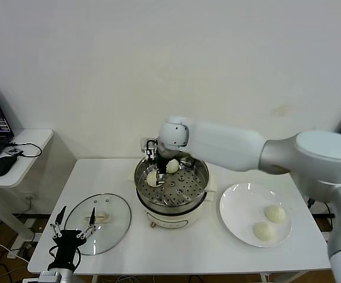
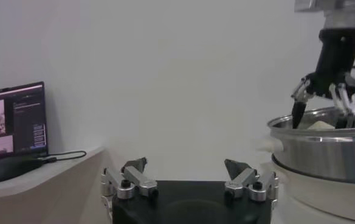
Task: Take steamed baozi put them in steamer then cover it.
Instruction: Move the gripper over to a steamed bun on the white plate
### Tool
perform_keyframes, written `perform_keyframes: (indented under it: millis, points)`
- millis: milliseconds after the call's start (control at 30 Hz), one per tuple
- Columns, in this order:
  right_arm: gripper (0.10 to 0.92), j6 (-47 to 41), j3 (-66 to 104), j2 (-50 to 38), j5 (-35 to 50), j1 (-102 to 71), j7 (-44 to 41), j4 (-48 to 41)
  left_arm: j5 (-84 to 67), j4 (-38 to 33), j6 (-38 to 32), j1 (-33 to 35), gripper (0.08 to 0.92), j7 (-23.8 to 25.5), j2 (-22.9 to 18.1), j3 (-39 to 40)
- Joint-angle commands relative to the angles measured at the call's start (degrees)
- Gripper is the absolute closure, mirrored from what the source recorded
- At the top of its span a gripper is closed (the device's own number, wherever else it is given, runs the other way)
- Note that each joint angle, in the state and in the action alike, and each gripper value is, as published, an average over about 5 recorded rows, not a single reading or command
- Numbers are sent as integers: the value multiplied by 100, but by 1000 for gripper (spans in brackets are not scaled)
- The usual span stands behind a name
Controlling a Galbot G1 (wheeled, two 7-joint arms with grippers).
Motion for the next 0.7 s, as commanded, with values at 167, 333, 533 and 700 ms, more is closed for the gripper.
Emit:
perform_keyframes:
  millis: [167,333,533,700]
  points:
    - [203,980,-619,-2765,-549,1548,-1243,2037,29,-49,15,9,177,14,36,67]
    - [202,1302,-862,-4134,-1231,1447,-1399,2693,69,-68,20,30,177,21,50,122]
    - [203,1507,-387,-5082,-2044,391,-1366,2943,135,-69,32,55,177,25,31,177]
    - [202,1583,600,-5516,-2609,-1050,-1304,2883,179,-61,41,82,177,22,-5,180]
